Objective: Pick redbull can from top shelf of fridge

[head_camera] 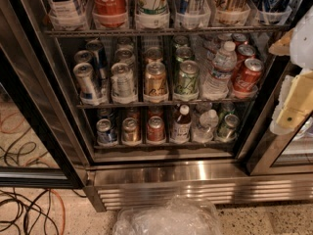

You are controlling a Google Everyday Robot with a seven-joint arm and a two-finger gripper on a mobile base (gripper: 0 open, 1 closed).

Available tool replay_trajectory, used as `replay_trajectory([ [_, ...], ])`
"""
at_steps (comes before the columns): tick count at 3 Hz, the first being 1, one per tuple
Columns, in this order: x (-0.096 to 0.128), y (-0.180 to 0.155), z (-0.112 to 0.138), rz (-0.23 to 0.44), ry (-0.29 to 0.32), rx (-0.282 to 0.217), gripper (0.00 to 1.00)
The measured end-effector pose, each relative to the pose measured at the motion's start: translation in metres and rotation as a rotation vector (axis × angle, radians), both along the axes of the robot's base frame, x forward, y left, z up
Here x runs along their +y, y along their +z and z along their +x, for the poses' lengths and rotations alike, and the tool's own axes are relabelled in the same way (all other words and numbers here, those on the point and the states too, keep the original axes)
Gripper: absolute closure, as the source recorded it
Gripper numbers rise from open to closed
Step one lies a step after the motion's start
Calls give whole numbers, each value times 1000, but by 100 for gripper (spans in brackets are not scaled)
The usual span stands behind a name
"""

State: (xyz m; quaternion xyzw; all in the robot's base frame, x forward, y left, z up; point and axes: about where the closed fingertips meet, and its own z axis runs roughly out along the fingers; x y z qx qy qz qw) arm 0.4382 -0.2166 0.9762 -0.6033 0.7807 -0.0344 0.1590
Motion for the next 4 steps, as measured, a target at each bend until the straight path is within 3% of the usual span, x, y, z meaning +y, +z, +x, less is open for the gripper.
replay_trajectory([
  [2, 4, 1, 1, 22, 3, -15, 0],
  [3, 7, -1, 2, 124, -42, -53, 0],
  [4, 21, 0, 4, 268, -94, -103, 0],
])
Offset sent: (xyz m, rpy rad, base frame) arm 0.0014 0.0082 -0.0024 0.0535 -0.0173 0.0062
